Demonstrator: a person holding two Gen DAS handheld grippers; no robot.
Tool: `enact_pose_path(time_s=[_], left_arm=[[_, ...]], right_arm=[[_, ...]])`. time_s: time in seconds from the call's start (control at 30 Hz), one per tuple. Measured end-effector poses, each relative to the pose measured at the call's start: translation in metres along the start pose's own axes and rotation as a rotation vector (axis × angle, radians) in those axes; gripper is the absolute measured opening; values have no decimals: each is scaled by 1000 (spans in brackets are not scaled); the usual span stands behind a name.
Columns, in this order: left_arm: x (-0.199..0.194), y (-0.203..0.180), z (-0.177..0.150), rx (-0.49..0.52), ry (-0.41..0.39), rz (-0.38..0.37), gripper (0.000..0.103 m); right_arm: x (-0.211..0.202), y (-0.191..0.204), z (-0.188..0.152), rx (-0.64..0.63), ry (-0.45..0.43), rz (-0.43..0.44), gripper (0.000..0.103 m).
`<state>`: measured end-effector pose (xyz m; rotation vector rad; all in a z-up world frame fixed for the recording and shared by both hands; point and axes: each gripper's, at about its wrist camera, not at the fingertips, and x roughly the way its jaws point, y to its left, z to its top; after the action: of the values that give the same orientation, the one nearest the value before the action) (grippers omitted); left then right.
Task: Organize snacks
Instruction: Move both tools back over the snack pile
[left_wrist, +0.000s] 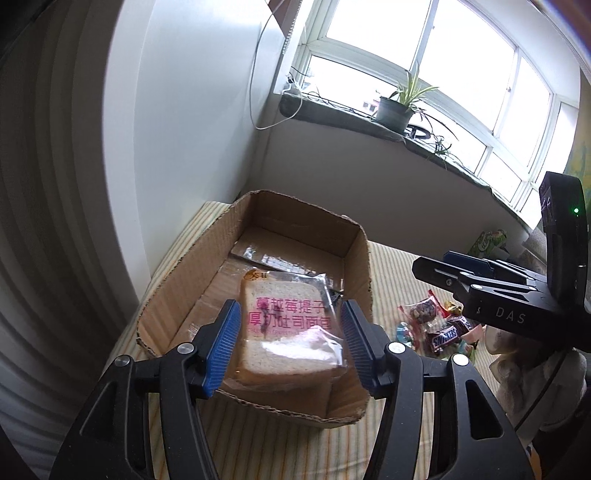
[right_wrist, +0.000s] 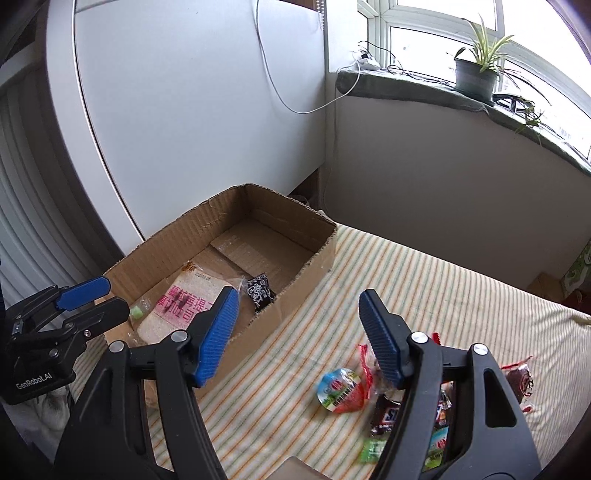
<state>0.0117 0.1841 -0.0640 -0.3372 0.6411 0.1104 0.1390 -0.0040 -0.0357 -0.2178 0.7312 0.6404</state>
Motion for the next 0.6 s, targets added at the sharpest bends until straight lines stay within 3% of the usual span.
enact_pose_path(time_s=[0.27,0.6], left_arm=[[0,-35,-6,52,8,-75,56],[14,-85,-29,111,74,-164,56]], right_arm=[[-46,-51,-31,85,-22,-40,70],[-74,-107,-81,171,23,-127,70]])
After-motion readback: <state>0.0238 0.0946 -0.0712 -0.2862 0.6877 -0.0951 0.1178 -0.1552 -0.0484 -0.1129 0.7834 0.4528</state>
